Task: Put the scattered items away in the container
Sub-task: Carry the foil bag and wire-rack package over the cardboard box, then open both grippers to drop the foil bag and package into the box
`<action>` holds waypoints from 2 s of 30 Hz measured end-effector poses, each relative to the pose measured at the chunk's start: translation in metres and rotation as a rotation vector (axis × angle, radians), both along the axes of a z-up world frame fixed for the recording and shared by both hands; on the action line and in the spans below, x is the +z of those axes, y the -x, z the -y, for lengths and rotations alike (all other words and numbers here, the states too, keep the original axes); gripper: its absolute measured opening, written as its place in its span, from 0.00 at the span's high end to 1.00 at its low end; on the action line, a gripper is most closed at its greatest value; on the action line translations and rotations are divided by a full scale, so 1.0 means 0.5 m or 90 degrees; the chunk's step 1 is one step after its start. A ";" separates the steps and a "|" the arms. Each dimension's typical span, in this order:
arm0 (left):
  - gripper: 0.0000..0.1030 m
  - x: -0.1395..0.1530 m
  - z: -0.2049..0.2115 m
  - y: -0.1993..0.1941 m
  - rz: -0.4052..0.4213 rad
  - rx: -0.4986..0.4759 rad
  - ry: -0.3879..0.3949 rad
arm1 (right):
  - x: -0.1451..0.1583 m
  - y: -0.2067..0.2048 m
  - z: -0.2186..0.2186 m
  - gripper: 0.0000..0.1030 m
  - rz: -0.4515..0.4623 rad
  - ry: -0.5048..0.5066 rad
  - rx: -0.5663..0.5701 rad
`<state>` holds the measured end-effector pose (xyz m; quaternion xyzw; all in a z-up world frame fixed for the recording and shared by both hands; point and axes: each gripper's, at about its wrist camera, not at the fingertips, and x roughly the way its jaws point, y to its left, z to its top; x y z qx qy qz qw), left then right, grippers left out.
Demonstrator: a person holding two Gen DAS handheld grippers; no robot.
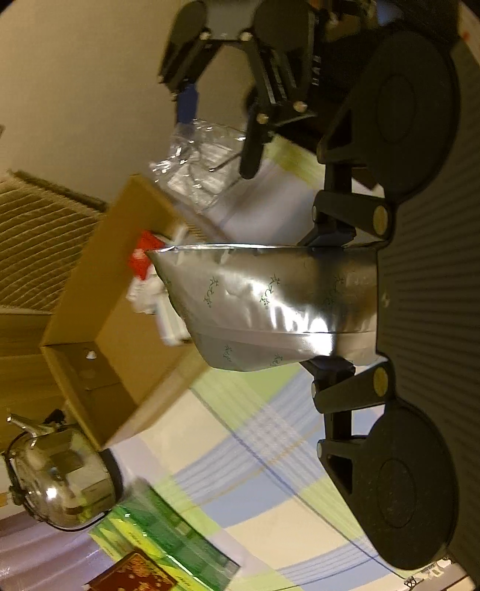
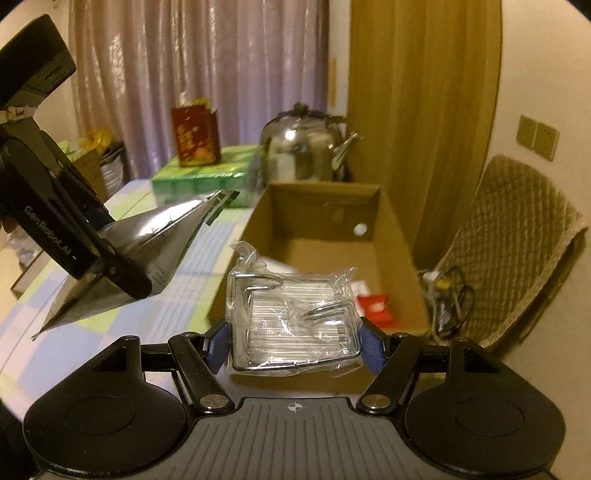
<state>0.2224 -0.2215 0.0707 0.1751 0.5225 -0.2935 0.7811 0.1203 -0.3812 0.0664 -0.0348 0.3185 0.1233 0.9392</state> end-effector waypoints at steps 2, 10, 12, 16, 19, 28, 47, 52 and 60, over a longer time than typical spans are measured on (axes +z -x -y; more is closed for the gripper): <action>0.51 0.009 0.021 -0.028 0.001 0.005 0.003 | 0.006 -0.019 0.013 0.35 0.005 0.002 -0.006; 0.51 0.017 0.091 -0.132 -0.020 0.039 0.031 | 0.006 -0.091 0.061 0.35 0.009 -0.002 -0.030; 0.51 0.016 0.109 -0.155 -0.025 0.047 0.039 | 0.002 -0.108 0.069 0.35 0.008 -0.003 -0.033; 0.51 0.003 0.144 -0.206 -0.035 0.073 0.056 | -0.010 -0.136 0.087 0.35 0.000 -0.008 -0.045; 0.51 -0.009 0.167 -0.238 -0.038 0.087 0.062 | -0.022 -0.158 0.096 0.35 -0.009 -0.009 -0.048; 0.51 -0.055 0.197 -0.304 -0.064 0.122 0.063 | -0.051 -0.225 0.108 0.35 -0.028 -0.016 -0.039; 0.51 -0.112 0.175 -0.397 -0.098 0.202 0.095 | -0.112 -0.339 0.100 0.35 -0.073 -0.033 -0.041; 0.51 -0.129 0.165 -0.426 -0.097 0.229 0.095 | -0.126 -0.365 0.093 0.35 -0.083 -0.030 -0.038; 0.50 -0.155 0.146 -0.464 -0.093 0.252 0.086 | -0.143 -0.406 0.079 0.35 -0.097 -0.014 -0.027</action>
